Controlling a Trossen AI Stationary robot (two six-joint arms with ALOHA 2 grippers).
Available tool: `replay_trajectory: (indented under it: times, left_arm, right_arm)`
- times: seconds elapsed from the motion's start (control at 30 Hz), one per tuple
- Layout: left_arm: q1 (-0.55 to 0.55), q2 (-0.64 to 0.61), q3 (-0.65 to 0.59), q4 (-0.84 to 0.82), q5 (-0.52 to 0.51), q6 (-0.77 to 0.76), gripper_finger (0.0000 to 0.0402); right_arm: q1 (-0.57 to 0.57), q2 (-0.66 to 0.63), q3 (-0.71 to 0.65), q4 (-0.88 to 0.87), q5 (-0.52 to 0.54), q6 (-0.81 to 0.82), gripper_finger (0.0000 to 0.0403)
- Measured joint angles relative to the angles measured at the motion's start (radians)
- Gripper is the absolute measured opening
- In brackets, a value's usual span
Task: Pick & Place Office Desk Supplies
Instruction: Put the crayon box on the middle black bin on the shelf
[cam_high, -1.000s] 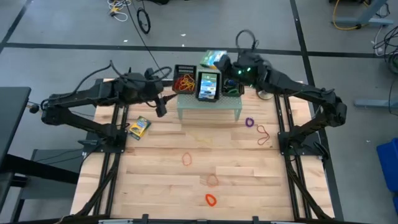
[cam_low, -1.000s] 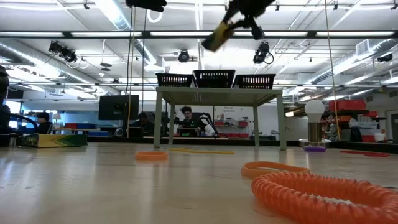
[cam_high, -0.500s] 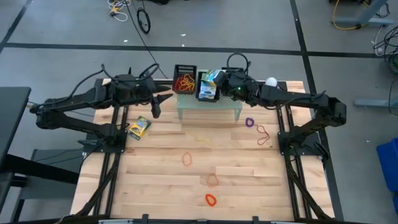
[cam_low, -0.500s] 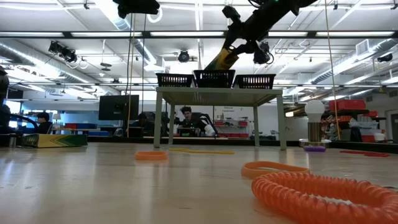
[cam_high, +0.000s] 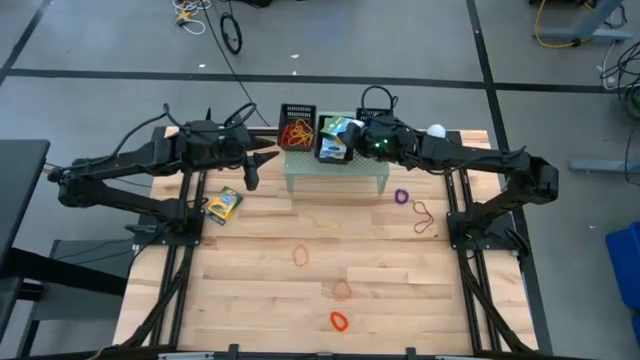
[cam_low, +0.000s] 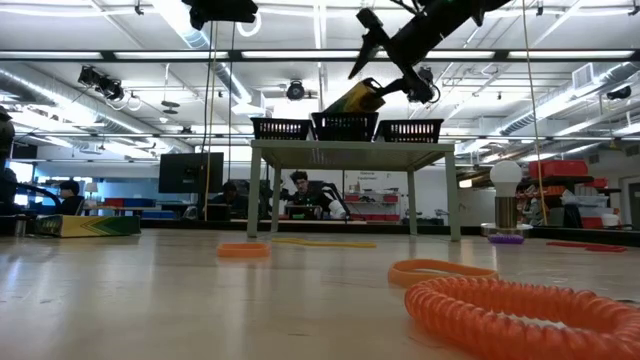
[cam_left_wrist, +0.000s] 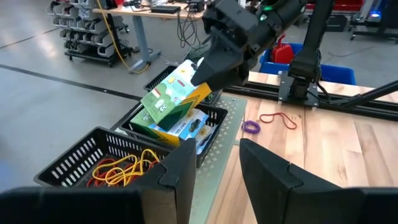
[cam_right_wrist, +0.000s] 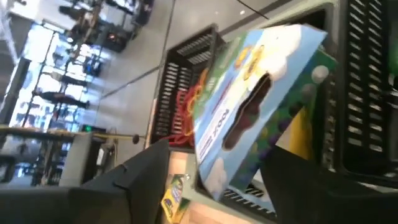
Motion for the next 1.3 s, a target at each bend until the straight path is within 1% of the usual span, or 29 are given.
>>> replay_trajectory:
  times: [0.1,0.27,0.33,0.4,0.53,0.67,0.73,0.77,0.87,0.97,1.03,1.13,1.17,1.2,1.3]
  left_arm:
    - [0.0,0.0,0.0,0.0,-0.001,-0.003,0.013]
    - [0.0,0.0,0.0,0.0,-0.002,-0.005,0.013]
    - [0.0,0.0,0.0,0.0,-0.002,-0.006,0.013]
    - [0.0,0.0,0.0,0.0,-0.002,-0.006,0.013]
    - [0.0,0.0,0.0,0.0,-0.002,-0.003,0.013]
    - [0.0,0.0,0.0,0.0,-0.008,-0.004,0.013]
    - [0.0,0.0,0.0,0.0,-0.009,-0.014,0.013]
    - [0.0,0.0,0.0,-0.001,-0.009,-0.021,0.013]
    - [0.0,0.0,0.0,-0.003,-0.009,-0.053,0.0129]
    - [0.0,0.035,0.002,-0.002,-0.009,-0.074,0.0126]
    - [0.001,0.083,0.002,0.001,-0.002,-0.076,0.0118]
    - [0.012,0.184,0.01,0.014,0.0,-0.069,0.0093]
    - [0.021,0.22,0.025,0.013,0.0,-0.069,0.0081]
    - [0.031,0.257,0.046,0.021,0.0,-0.068,0.0068]
    - [0.077,0.361,0.114,0.02,0.0,-0.054,0.0029]
  right_arm:
    - [0.0,-0.007,0.019,-0.029,-0.015,-0.047,0.0271]
    - [0.0,-0.009,0.094,-0.183,-0.039,-0.121,0.0286]
    - [0.0,-0.008,0.12,-0.233,-0.06,-0.148,0.0287]
    - [-0.001,-0.006,0.138,-0.263,-0.102,-0.163,0.0286]
    - [-0.006,-0.006,0.147,-0.276,-0.187,-0.182,0.0286]
    - [-0.006,-0.012,0.15,-0.287,-0.241,-0.229,0.0286]
    - [-0.007,-0.012,0.193,-0.348,-0.241,-0.28,0.0283]
    - [-0.014,-0.012,0.228,-0.405,-0.239,-0.322,0.0277]
    - [-0.045,-0.007,0.354,-0.621,-0.197,-0.477,0.024]
    - [-0.101,0.012,0.425,-0.792,-0.163,-0.624,0.0173]
    - [-0.14,0.026,0.433,-0.835,-0.18,-0.701,0.0116]
    - [-0.178,0.049,0.414,-0.838,-0.222,-0.797,0.0032]
    - [-0.183,0.058,0.41,-0.83,-0.22,-0.82,0.0017]
    - [-0.186,0.066,0.41,-0.826,-0.217,-0.84,0.0011]
    - [-0.192,0.084,0.41,-0.803,-0.212,-0.871,0.0022]
